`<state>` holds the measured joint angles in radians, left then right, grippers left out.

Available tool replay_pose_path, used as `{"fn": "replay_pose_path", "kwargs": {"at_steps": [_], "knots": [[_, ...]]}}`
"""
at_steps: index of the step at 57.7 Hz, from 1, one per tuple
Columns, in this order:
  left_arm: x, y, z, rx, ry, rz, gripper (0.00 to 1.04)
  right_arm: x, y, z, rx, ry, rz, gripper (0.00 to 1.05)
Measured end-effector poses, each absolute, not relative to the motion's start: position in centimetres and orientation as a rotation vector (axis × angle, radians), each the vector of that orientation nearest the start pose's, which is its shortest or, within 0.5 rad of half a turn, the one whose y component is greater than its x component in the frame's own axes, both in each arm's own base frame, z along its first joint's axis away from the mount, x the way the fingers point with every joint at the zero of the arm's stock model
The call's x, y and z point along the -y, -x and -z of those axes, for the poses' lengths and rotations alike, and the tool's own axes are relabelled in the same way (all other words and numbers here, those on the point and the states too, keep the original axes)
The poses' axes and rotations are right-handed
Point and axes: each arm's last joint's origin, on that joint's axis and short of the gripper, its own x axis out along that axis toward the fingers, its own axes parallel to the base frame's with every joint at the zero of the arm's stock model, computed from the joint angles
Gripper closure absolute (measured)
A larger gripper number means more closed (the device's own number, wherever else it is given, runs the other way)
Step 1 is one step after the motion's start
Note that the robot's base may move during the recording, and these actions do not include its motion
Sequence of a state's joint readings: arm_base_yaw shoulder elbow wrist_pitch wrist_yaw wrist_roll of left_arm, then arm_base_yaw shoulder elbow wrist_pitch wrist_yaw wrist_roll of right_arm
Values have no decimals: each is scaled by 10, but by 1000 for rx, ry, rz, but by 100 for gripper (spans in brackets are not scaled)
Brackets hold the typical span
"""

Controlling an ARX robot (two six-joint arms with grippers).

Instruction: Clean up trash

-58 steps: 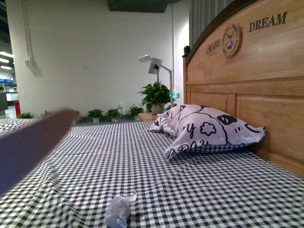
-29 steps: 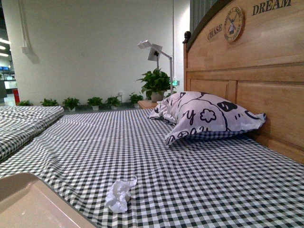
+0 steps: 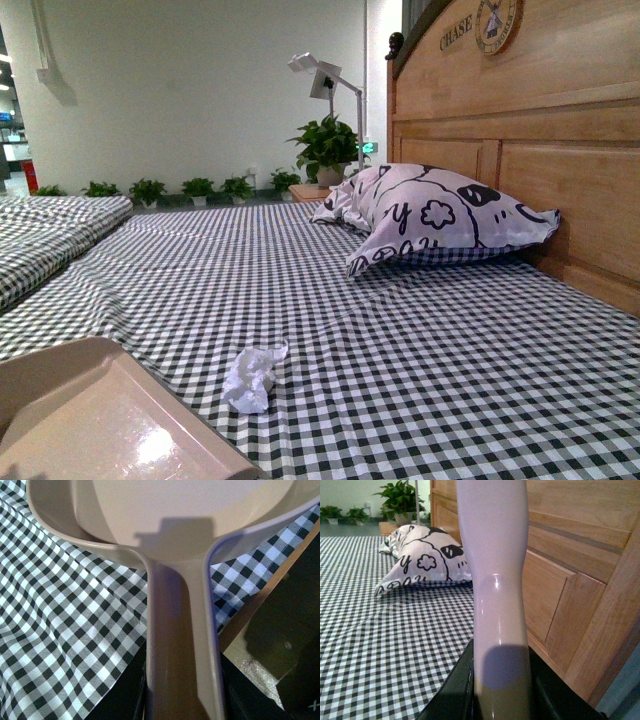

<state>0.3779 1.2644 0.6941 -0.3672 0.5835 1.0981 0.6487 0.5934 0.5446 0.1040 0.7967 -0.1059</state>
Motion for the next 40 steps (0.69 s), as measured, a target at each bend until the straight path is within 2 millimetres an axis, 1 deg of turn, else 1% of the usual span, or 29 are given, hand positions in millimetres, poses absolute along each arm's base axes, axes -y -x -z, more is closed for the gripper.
{"fn": "replay_pose_path", "kwargs": {"at_steps": [19,40], "knots": [[-71,-241,-187,-613,-602,613,78,-66,-121,-304,34,69,150,84],[-73,-247,-174,-656,-592,625,78,-66,-121,-304,34,69,150,84]]}}
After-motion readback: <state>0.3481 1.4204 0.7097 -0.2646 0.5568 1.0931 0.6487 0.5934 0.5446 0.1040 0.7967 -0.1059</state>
